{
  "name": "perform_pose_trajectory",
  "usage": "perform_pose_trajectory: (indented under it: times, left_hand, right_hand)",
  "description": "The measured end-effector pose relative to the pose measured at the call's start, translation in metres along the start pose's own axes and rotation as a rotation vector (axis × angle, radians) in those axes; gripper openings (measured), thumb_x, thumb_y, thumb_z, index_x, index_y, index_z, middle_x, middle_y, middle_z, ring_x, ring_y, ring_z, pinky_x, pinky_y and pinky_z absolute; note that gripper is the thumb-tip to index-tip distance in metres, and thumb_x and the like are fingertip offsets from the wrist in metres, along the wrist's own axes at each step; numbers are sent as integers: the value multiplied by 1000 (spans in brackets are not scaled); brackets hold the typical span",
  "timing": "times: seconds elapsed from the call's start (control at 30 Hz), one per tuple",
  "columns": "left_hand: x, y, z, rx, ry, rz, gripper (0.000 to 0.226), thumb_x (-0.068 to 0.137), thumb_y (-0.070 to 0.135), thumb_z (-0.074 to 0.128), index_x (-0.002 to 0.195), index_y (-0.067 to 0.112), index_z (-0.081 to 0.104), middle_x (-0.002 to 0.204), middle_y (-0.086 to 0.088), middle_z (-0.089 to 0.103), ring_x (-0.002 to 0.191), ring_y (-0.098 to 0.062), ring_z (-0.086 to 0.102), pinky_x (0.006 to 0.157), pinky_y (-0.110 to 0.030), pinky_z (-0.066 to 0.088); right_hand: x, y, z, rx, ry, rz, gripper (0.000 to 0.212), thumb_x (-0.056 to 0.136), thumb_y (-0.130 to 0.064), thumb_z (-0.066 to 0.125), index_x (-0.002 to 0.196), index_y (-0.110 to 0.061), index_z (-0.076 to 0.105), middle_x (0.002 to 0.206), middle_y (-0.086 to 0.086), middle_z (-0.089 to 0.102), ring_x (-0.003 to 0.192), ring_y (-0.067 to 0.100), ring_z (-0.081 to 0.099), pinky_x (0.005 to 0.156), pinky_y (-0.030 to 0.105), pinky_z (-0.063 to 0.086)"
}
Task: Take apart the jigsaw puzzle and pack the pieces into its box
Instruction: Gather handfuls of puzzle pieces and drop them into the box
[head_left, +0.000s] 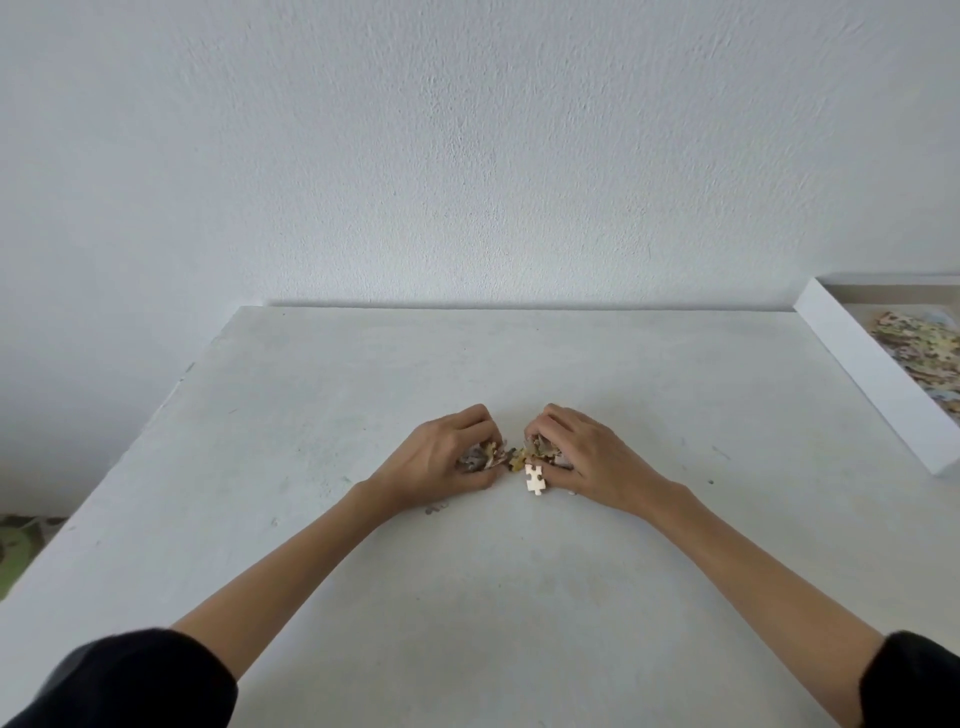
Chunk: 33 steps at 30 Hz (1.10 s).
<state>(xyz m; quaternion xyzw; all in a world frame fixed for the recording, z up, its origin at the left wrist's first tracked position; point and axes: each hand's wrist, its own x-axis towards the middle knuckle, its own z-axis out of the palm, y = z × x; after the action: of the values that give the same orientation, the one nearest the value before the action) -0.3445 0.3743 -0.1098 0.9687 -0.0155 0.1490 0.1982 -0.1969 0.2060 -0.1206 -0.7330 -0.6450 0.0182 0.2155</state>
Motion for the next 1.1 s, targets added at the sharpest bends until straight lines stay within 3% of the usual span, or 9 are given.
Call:
perform_pose_trajectory:
  times: [0.2,0.3,0.4,0.47,0.63,0.77,1.1]
  left_hand:
    - [-1,5,-2,20,3,8,26,88,35,48,92,11,57,81,0,55,60,-11,39,54,-17,31]
    - [1,8,-4,-58,26,-43,28,88,34,48,93,9,59,77,2,57,57,-12,43,52,-14,31]
    - [5,11,-7,-208,69,-147,22,87,29,55,90,8,61,65,8,53,55,-8,46,52,-12,33]
    - [8,13,-9,-273,100,-184,24,86,33,56,88,10,62,61,3,54,54,-11,45,52,-17,35]
    - [17,26,-20,-346,102,-185,13,87,22,62,87,10,62,58,12,50,52,-7,41,52,-14,34]
    - [31,41,-27,-346,130,-144,20,86,27,60,87,7,63,58,12,47,50,-5,40,52,-11,32]
    - [107,104,-19,-354,166,-49,8,88,16,62,87,8,62,58,6,45,51,-7,35,51,-14,30]
  right_hand:
    - [6,-6,-1,-5,60,-4,37,86,-39,36,105,-12,53,84,-1,62,61,10,45,56,22,34]
    - [9,-4,-4,99,82,55,24,90,-29,46,106,-13,53,75,-1,62,51,15,49,52,20,35]
    - [12,0,-11,263,54,119,10,89,-18,54,99,-18,54,71,-6,57,54,20,57,53,26,43]
    - [14,0,-18,357,65,137,10,88,-16,56,92,-26,53,69,-4,57,59,25,57,55,30,44]
    - [17,1,-41,436,154,132,12,87,-13,59,89,-24,57,72,9,60,65,27,55,60,30,42]
    - [12,5,-64,447,210,118,11,86,-16,60,88,-26,57,73,13,62,66,29,55,61,37,44]
    - [-35,57,-140,437,336,157,14,85,-11,61,82,-24,57,70,23,57,61,35,47,59,26,34]
